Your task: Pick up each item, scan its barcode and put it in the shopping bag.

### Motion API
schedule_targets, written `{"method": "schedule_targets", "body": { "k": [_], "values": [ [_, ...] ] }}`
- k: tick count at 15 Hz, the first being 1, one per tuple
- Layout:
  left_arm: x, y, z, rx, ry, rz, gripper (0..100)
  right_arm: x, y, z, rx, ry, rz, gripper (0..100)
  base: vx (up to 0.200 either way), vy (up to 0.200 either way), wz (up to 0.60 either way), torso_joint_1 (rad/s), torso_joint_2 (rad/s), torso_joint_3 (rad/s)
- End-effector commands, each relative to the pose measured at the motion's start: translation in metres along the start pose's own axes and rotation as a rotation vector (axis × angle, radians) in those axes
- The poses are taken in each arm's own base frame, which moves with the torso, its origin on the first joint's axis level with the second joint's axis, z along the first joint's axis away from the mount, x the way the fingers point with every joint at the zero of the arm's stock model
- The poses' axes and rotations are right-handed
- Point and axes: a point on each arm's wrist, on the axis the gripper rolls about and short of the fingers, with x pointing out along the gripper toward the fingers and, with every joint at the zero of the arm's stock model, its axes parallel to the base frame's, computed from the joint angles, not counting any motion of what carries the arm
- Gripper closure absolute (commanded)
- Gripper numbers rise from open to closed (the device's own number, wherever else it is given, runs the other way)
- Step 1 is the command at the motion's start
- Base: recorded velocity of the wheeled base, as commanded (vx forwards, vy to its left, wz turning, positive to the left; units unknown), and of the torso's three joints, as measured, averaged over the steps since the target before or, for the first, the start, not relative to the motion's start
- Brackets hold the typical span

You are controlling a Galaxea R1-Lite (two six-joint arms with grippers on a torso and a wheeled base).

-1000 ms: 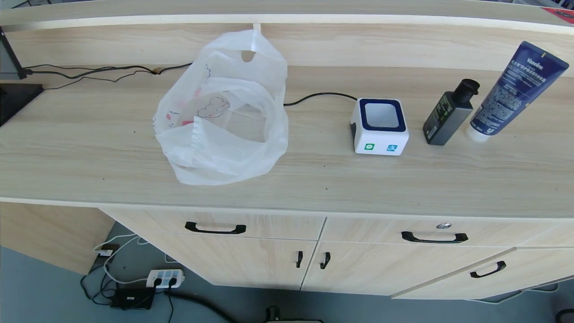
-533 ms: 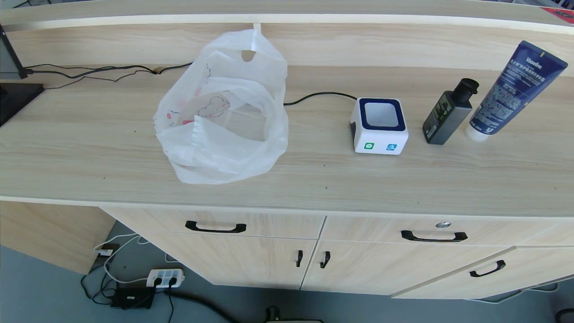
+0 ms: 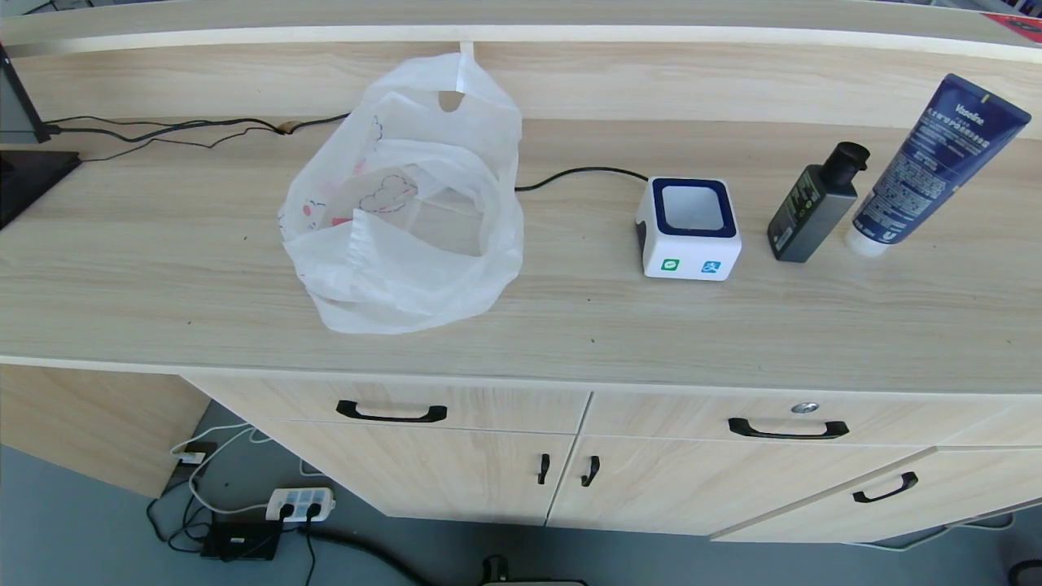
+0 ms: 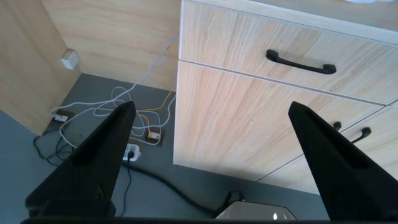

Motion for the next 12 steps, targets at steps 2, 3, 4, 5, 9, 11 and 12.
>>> {"method": "schedule_targets", "body": {
  "k": [2, 3, 4, 5, 9, 11, 12],
  "values": [
    [0.0, 0.0, 0.0, 0.0, 0.0, 0.001, 0, 0.02, -0.002, 0.129, -0.017, -0.09, 0.015, 0, 0.0, 0.0, 0.0, 0.0, 0.0, 0.0],
    [0.0, 0.0, 0.0, 0.0, 0.002, 0.001, 0, 0.044, -0.003, 0.151, -0.07, -0.075, 0.006, 0, 0.0, 0.0, 0.0, 0.0, 0.0, 0.0],
    [0.0, 0.0, 0.0, 0.0, 0.0, 0.001, 0, 0.074, -0.005, 0.168, -0.112, -0.079, 0.001, 0, 0.0, 0.0, 0.0, 0.0, 0.0, 0.0],
    [0.0, 0.0, 0.0, 0.0, 0.0, 0.001, 0, 0.11, -0.007, 0.184, -0.105, -0.125, -0.002, 0, 0.0, 0.0, 0.0, 0.0, 0.0, 0.0],
    [0.0, 0.0, 0.0, 0.0, 0.0, 0.001, 0, 0.285, -0.005, 0.197, -0.065, -0.452, -0.006, 0, 0.0, 0.0, 0.0, 0.0, 0.0, 0.0],
    [0.0, 0.0, 0.0, -0.001, 0.0, 0.001, 0, 0.315, 0.008, 0.177, 0.005, -0.407, 0.048, 0, 0.0, 0.0, 0.0, 0.0, 0.0, 0.0],
    [0.0, 0.0, 0.0, 0.0, 0.002, 0.001, 0, 0.323, 0.013, 0.169, 0.031, -0.379, 0.071, 0, 0.0, 0.0, 0.0, 0.0, 0.0, 0.0]
  ]
}}
